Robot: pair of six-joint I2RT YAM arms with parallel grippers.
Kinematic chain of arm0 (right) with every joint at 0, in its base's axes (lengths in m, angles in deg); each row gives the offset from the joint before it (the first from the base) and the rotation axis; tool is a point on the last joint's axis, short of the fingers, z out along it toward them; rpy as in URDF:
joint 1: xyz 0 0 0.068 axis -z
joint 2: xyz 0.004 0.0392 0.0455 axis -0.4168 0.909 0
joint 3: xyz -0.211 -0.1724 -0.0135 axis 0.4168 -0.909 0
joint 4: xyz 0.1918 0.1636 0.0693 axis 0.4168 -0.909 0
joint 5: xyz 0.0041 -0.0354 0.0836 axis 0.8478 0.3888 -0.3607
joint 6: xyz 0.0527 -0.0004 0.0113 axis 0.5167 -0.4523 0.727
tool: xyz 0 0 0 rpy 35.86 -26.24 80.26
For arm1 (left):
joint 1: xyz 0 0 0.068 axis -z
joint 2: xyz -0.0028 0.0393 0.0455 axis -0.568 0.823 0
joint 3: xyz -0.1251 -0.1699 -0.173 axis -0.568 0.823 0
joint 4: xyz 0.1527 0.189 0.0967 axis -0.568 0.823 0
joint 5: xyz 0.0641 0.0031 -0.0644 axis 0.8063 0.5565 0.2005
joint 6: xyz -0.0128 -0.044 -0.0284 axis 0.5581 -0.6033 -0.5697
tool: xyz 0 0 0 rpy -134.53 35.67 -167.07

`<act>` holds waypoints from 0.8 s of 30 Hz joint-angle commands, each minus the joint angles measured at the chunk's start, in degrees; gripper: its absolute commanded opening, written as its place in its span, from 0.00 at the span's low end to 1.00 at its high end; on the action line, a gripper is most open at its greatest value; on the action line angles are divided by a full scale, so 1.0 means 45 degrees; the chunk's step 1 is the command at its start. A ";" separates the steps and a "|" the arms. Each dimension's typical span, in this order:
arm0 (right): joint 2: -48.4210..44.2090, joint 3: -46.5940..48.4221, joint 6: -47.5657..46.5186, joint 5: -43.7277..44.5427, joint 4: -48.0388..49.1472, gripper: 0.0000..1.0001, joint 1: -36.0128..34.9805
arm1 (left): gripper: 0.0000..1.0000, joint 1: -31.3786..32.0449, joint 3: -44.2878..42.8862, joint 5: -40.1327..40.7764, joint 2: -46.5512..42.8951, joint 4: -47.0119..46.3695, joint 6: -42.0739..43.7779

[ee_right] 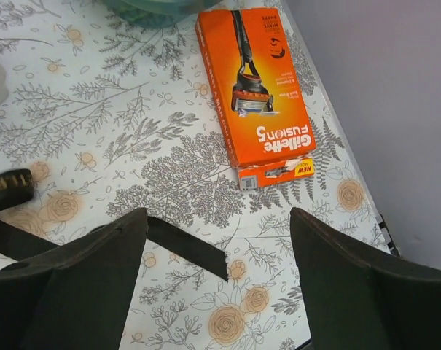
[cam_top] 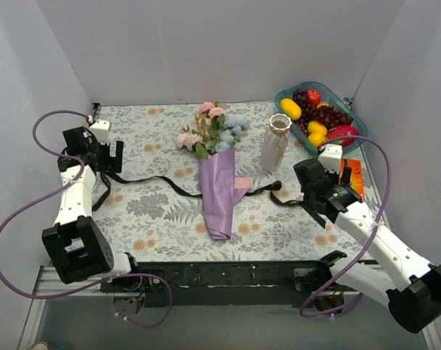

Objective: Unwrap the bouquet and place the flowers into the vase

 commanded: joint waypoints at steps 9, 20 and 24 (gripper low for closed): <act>0.0808 0.2669 -0.1962 -0.2136 0.2410 0.88 -0.3239 | 0.98 0.3158 -0.2863 -0.4299 -0.0263 0.2339 -0.1039; 0.4206 0.1460 -0.0245 -0.6202 0.6980 0.85 -0.4746 | 0.98 0.7053 -0.2238 -0.4413 0.1492 0.0092 -0.2466; 0.4696 0.0989 -0.0088 -0.6146 0.7574 0.85 -0.4980 | 0.98 0.7719 -0.2722 -0.4783 0.2661 -0.0925 -0.2642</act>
